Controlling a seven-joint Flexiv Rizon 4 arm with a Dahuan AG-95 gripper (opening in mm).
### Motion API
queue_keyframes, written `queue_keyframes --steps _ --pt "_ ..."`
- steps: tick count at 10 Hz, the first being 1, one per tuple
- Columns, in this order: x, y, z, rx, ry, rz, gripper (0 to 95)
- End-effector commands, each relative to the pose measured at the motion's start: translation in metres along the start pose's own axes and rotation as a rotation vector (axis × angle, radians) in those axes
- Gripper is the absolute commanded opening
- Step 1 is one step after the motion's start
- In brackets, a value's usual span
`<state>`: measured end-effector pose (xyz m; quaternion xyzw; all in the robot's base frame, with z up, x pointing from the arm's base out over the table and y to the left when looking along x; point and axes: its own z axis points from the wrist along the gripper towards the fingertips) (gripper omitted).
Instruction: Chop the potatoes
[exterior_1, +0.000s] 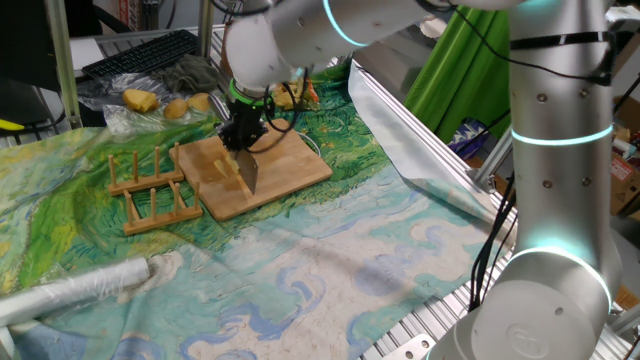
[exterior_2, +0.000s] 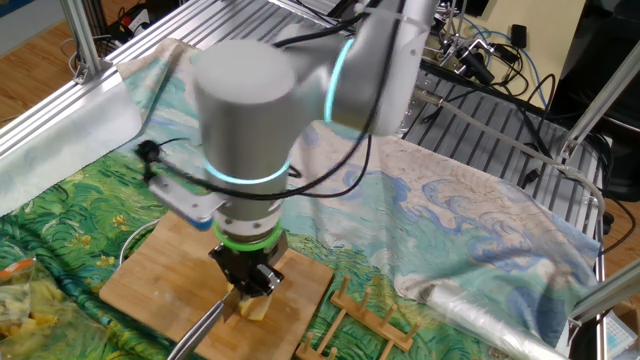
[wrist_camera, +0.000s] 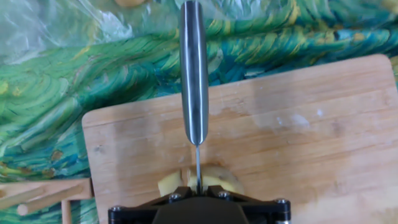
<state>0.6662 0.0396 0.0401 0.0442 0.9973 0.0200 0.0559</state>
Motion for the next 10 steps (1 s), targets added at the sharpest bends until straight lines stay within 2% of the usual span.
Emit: queue_keyframes --steps 1,3,4,5,7,10 --pt "-0.003 0.001 0.035 -0.004 0.034 -0.003 0.0" --pt "-0.003 0.001 0.035 -0.004 0.034 -0.004 0.0" --pt "-0.003 0.001 0.028 0.011 0.061 -0.009 0.0" --pt "-0.003 0.000 0.016 0.013 0.079 -0.010 0.0" --pt "-0.004 -0.001 -0.004 0.022 0.092 -0.010 0.0" --pt "-0.004 -0.002 -0.008 0.034 0.089 -0.012 0.0"
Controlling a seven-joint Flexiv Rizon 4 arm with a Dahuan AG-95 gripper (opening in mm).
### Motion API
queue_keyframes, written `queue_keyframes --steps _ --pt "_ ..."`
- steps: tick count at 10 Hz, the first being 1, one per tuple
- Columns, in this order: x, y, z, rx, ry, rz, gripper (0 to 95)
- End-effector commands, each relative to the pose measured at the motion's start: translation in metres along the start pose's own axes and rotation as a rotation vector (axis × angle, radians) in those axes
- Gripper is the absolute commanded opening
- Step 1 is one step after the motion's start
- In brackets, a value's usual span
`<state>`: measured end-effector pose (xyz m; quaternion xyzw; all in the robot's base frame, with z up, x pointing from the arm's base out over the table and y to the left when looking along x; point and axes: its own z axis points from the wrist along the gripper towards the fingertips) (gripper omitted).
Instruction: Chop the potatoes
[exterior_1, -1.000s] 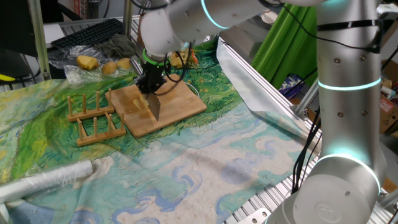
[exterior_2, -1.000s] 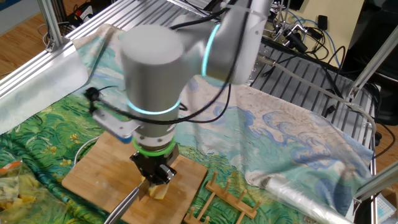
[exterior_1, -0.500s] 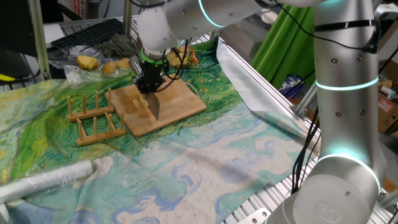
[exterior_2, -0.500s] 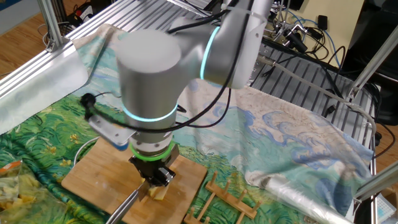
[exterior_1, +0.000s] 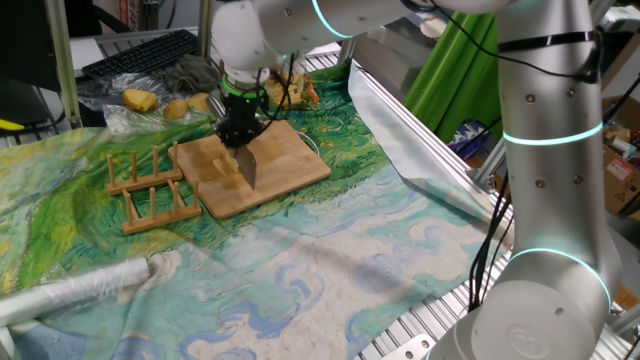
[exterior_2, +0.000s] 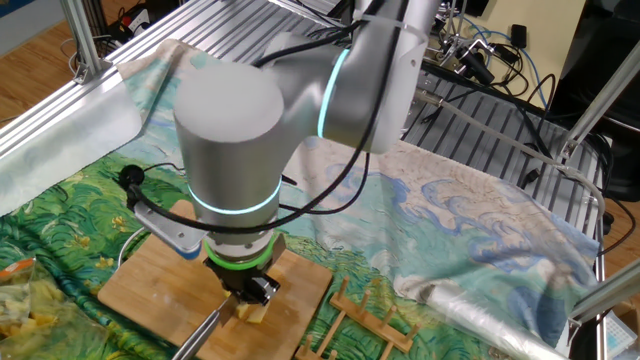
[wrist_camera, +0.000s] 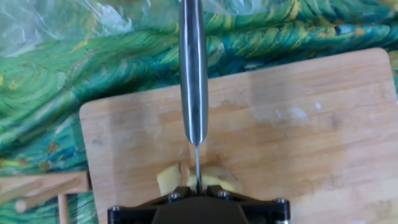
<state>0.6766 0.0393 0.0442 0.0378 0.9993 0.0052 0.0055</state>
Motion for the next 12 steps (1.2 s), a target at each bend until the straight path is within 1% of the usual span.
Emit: queue_keyframes --steps 1,4,6,7,8,9,10,11,12 --pt "0.007 -0.004 -0.009 0.001 -0.010 0.005 0.0" --pt "0.010 -0.007 -0.022 -0.001 -0.004 0.018 0.0" --pt "0.011 -0.009 -0.028 -0.001 0.009 0.018 0.0" --pt "0.011 -0.009 -0.026 -0.009 0.009 0.019 0.0" --pt "0.011 -0.007 -0.018 -0.022 0.005 0.023 0.0" --pt "0.008 -0.002 0.014 -0.040 -0.023 0.022 0.0" --pt "0.006 0.000 0.033 -0.042 -0.047 0.018 0.0" --pt "0.005 0.000 0.044 -0.036 -0.056 0.018 0.0" --pt "0.005 0.000 0.040 -0.038 -0.053 0.023 0.0"
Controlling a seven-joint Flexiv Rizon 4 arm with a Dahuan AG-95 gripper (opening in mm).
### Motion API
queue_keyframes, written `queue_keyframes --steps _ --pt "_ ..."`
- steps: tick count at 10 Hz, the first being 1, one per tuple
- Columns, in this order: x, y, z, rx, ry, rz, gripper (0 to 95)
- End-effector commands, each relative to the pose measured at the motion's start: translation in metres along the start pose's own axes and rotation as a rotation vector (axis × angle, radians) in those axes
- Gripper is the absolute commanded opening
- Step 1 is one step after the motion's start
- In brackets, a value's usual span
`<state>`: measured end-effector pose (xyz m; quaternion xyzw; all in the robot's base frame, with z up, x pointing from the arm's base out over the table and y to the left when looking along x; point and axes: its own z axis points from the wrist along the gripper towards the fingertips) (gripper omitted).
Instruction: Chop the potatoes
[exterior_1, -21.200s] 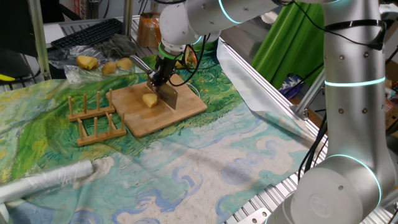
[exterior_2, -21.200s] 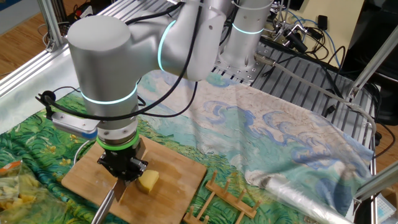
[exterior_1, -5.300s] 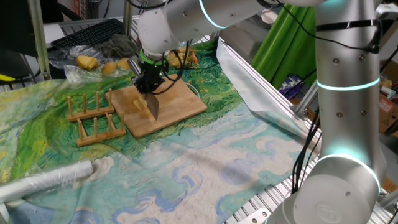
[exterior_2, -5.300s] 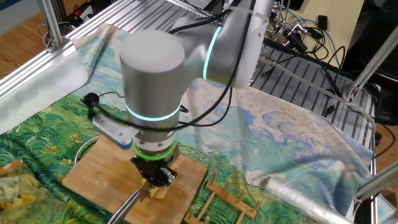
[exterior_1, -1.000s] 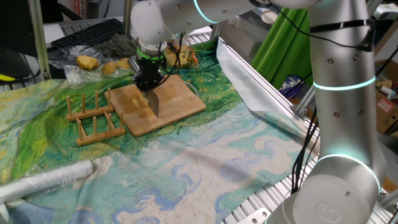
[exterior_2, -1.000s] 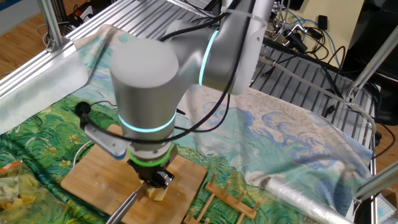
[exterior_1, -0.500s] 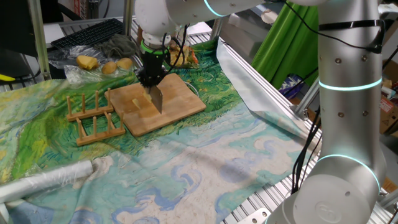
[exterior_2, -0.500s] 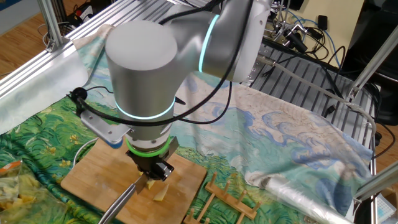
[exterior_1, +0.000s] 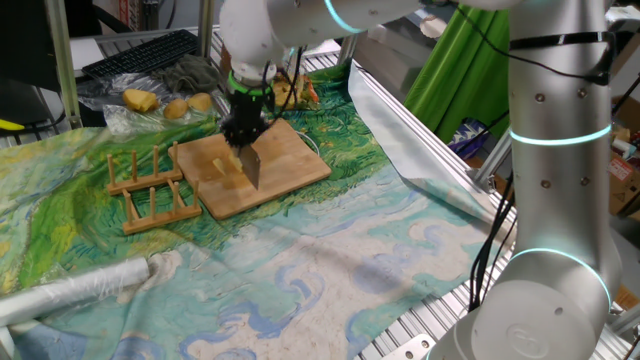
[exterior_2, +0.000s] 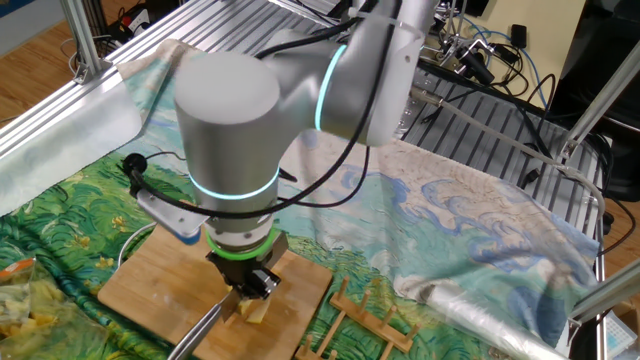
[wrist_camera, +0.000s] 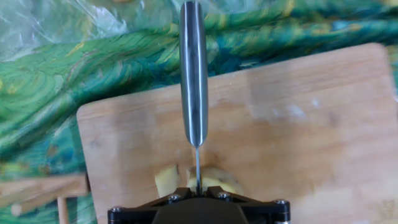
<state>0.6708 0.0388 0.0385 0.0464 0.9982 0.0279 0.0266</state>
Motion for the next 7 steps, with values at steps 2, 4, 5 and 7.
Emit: queue_keyframes --steps 2,4,5,7 --pt "0.001 0.000 0.026 0.011 0.003 0.007 0.0" --pt "0.000 -0.001 0.012 0.023 0.022 0.003 0.0" --pt "0.001 -0.002 0.005 0.027 0.025 0.004 0.0" --pt "0.004 -0.005 -0.019 0.041 0.060 0.002 0.0"
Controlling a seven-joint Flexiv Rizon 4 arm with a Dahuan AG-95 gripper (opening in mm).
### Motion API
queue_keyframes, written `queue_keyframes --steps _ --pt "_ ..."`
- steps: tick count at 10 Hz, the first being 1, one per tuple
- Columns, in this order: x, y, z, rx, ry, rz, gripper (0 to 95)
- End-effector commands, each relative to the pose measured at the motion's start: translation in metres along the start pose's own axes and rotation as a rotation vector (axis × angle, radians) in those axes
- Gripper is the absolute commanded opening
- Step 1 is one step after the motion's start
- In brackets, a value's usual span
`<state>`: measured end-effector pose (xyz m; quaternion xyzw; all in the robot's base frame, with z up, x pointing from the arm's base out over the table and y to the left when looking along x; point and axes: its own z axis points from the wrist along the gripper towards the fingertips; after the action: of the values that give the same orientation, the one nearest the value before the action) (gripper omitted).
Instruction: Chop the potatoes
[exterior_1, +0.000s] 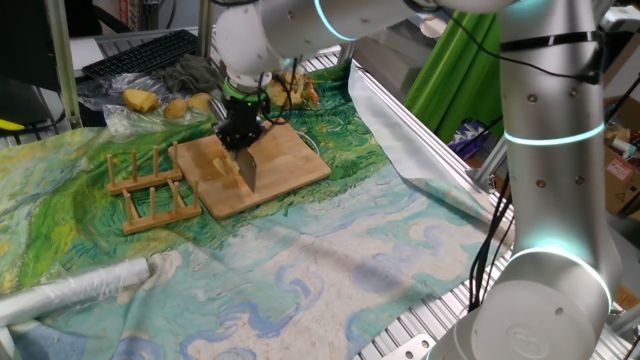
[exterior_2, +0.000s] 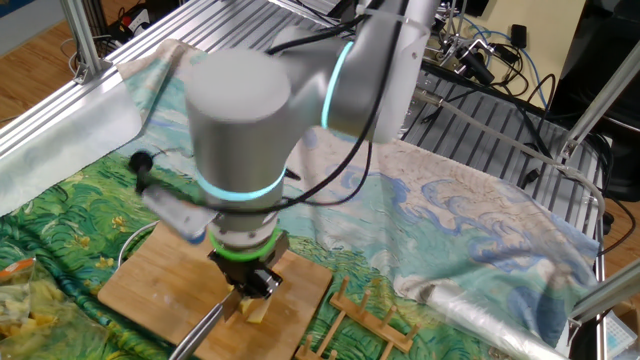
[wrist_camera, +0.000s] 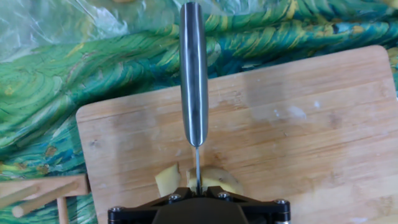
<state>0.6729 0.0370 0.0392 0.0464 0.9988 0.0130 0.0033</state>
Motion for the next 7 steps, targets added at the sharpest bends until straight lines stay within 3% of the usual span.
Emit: queue_keyframes --steps 1,7 --pt "0.0087 -0.0058 -0.0266 0.002 0.011 0.010 0.0" --pt "0.0100 -0.0076 -0.0327 0.011 0.001 0.006 0.0"
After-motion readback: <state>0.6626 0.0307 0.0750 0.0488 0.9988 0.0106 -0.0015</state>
